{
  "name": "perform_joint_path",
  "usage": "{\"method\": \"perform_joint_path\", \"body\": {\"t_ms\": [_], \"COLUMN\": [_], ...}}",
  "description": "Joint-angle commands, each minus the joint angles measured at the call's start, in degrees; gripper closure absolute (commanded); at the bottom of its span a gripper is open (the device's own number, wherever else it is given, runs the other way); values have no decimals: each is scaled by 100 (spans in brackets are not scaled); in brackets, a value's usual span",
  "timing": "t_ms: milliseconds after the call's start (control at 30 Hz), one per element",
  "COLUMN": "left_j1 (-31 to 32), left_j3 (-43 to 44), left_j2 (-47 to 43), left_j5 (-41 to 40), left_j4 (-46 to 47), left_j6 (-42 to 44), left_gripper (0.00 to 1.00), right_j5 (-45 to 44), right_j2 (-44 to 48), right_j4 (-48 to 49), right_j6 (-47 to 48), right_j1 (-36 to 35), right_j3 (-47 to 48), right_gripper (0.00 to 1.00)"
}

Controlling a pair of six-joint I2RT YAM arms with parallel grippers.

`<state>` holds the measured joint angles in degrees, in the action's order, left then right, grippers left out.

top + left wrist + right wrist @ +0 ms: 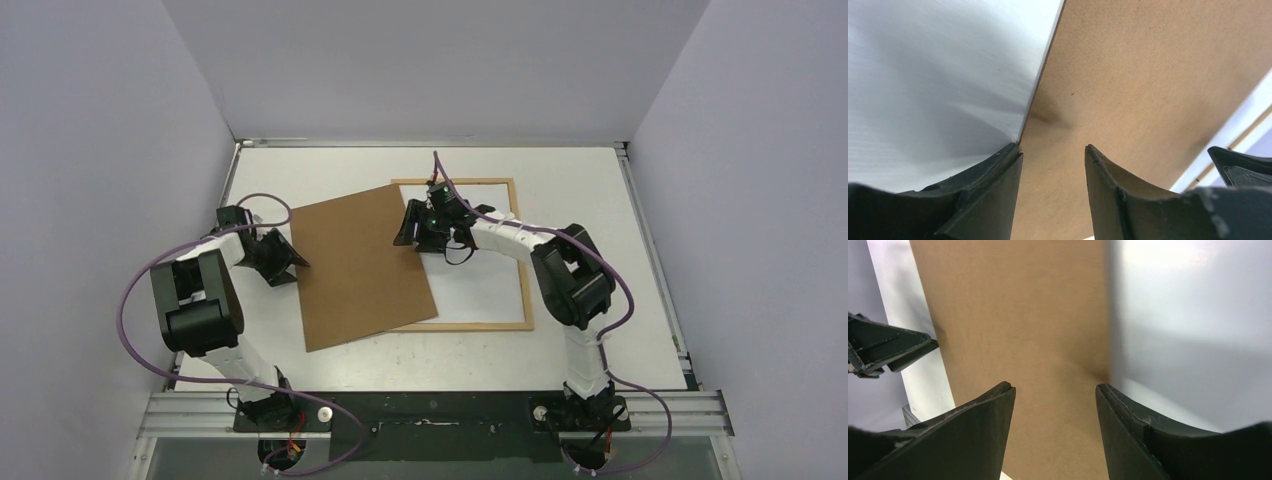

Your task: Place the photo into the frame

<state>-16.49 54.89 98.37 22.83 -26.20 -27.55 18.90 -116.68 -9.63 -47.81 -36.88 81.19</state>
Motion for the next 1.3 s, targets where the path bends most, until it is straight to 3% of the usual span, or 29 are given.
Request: {"method": "perform_joint_path", "body": {"t_ms": [0,500,967,1267], "left_j1": [191,190,190,190], "left_j3": [-83,122,323,304], "left_j2": [194,257,398,414], "left_j5": [446,107,79,115], "left_j4": [-505,-752,-841,-826], "left_j6": [-107,42,134,162], "left_gripper": [53,51,50,50], "right_j5": [-18,-991,-161,-429], "right_j2": [476,699,-41,-110], "right_j4": [-485,-896,-838,-1062], "right_j6": [464,1080,1062,1120], "right_j1": [-93,4,138,138], "right_j3": [19,152,615,679], "right_gripper": [40,40,43,42]}}
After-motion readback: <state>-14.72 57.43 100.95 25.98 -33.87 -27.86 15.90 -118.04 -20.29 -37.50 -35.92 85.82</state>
